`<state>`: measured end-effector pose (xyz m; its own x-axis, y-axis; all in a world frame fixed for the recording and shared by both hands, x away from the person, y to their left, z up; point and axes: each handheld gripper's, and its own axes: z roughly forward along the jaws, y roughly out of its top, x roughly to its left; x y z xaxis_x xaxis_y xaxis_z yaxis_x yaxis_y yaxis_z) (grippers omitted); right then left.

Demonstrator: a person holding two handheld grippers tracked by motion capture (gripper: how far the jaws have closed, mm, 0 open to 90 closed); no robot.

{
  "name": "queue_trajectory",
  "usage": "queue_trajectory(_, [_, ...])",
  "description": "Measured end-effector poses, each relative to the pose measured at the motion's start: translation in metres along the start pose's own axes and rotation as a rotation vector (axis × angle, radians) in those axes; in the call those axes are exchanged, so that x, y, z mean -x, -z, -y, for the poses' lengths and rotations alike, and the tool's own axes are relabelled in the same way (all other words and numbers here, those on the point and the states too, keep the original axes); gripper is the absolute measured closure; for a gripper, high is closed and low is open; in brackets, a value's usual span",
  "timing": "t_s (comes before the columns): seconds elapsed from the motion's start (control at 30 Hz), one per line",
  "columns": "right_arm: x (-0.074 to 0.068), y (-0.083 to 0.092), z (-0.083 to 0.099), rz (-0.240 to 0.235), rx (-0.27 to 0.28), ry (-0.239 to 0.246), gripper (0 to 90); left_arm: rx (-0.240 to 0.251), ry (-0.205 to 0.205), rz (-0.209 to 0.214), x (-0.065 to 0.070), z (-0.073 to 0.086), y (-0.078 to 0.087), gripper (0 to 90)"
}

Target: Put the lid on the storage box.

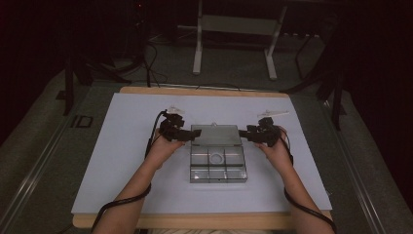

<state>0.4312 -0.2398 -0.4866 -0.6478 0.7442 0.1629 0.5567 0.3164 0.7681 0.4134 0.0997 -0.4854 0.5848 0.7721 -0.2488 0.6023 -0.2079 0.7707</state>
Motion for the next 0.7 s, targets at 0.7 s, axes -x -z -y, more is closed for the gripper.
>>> queue_trajectory(0.7, [0.011,-0.043,0.006,-0.031,-0.127,-0.204,45.3,-0.181,0.236,0.037,-0.025,0.013,-0.048,34.6])
